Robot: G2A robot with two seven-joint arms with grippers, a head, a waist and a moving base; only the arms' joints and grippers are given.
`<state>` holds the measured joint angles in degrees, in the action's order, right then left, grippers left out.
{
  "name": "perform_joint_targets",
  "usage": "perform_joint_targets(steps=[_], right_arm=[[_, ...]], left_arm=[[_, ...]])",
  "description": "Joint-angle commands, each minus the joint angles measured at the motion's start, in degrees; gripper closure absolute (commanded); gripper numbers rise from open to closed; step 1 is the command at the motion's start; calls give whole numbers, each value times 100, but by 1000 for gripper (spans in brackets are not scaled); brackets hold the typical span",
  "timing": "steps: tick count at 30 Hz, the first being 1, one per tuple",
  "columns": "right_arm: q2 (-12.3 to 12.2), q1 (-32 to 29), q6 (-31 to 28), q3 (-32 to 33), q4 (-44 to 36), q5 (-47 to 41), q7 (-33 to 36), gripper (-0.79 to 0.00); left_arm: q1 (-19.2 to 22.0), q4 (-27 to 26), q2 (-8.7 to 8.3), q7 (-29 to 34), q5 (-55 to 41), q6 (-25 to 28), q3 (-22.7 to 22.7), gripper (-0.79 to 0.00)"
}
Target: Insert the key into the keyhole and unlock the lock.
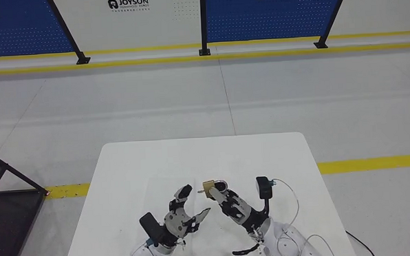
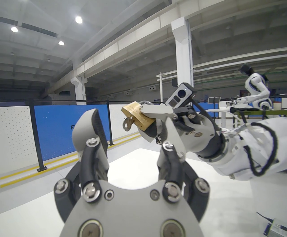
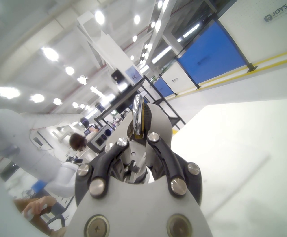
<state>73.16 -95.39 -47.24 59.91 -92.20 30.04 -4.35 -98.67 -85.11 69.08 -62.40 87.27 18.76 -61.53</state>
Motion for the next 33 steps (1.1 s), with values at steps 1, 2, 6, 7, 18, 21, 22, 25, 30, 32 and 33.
perform_joint_targets(steps=[1, 2, 6, 7, 18, 21, 22, 25, 30, 32, 33], right_arm=[[-5, 3, -26, -2, 6, -7, 17, 0], [-8, 7, -38, 1, 13, -13, 34, 0], [-25, 10, -70, 41, 18, -26, 59, 0], [-30, 6, -84, 56, 17, -35, 67, 0], [-94, -5, -225, 103, 3, -157, 406, 0], [-110, -4, -273, 68, 10, -147, 550, 0], [-116, 0, -283, 72, 5, -164, 573, 0], [-125, -8, -273, 83, -6, -219, 559, 0], [-136, -2, -267, 79, -21, -282, 562, 0], [-141, 0, -273, 78, -18, -290, 564, 0], [-144, 0, -272, 76, -19, -285, 570, 0]], left_arm=[[-36, -36, -18, 95, -99, 160, -34, -785], [-45, -63, -28, 130, -129, 210, -59, -785], [-103, -146, -59, 302, -325, 442, -140, -699], [-116, -169, -69, 347, -376, 521, -161, -622], [-215, -325, -138, 686, -510, 900, -244, -326], [-208, -331, -141, 737, -504, 876, -219, -308], [-201, -330, -143, 756, -495, 871, -209, -299], [-189, -302, -145, 762, -495, 849, -187, -256], [-174, -254, -154, 751, -488, 836, -169, -185], [-168, -238, -157, 767, -459, 827, -147, -191], [-162, -232, -157, 780, -443, 823, -133, -191]])
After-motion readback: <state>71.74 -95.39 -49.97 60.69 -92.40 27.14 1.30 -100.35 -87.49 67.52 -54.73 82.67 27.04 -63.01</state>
